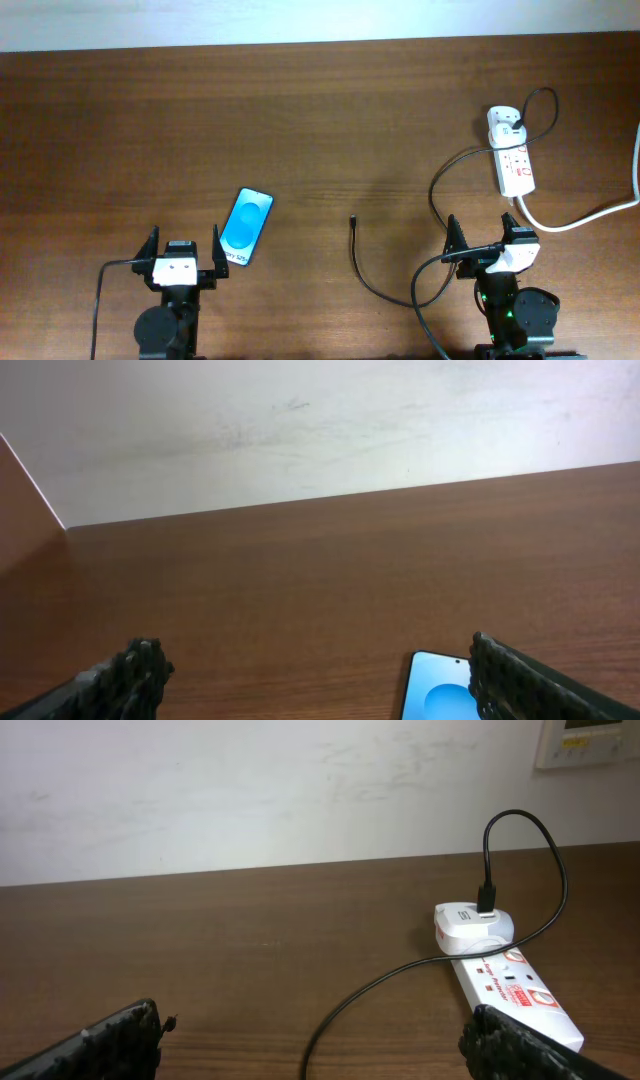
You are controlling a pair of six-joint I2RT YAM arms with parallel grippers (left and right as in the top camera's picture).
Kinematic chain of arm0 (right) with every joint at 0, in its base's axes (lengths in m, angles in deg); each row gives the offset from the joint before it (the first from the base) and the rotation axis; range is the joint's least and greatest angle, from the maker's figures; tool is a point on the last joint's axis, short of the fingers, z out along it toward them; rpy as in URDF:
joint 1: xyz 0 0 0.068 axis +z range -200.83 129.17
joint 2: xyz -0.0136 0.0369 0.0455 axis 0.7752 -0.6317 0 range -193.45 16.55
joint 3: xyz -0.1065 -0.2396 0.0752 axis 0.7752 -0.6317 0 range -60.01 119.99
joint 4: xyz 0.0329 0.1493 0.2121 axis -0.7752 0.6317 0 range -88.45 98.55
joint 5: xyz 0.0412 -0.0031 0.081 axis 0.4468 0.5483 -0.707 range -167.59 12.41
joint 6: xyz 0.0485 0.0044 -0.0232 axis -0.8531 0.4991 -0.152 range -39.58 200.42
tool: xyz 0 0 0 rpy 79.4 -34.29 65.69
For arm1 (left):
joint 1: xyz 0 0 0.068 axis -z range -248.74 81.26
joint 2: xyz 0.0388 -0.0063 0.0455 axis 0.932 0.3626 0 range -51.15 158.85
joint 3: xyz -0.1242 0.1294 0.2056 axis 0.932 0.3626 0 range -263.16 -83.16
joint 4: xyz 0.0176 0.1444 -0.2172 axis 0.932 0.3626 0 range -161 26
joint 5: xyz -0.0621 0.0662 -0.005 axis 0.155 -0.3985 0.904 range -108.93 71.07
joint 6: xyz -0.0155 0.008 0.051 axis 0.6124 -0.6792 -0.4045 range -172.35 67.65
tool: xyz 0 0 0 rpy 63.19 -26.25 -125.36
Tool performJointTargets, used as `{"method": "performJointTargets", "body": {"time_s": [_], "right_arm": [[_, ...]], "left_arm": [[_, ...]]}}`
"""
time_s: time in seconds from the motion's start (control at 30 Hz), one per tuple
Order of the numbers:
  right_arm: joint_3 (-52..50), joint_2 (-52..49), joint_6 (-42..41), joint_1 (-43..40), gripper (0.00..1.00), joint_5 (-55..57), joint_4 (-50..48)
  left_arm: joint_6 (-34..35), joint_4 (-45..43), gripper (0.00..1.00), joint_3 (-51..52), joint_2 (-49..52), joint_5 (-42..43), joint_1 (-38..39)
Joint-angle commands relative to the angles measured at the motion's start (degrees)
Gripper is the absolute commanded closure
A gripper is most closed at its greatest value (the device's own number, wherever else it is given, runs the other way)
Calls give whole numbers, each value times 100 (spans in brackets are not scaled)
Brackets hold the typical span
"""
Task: Plug charger to phone and switch on socket
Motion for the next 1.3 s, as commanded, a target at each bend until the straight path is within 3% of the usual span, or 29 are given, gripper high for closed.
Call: {"method": "performJointTargets", "body": {"time_s": [0.0,1.27], "right_arm": [[-28,70,-20,42,2,55,33],[-28,70,-20,42,2,52,33]], "left_arm": [[-114,-11,1,44,-44,66,-24],[-92,-11,1,42,-44,144,-24]]}}
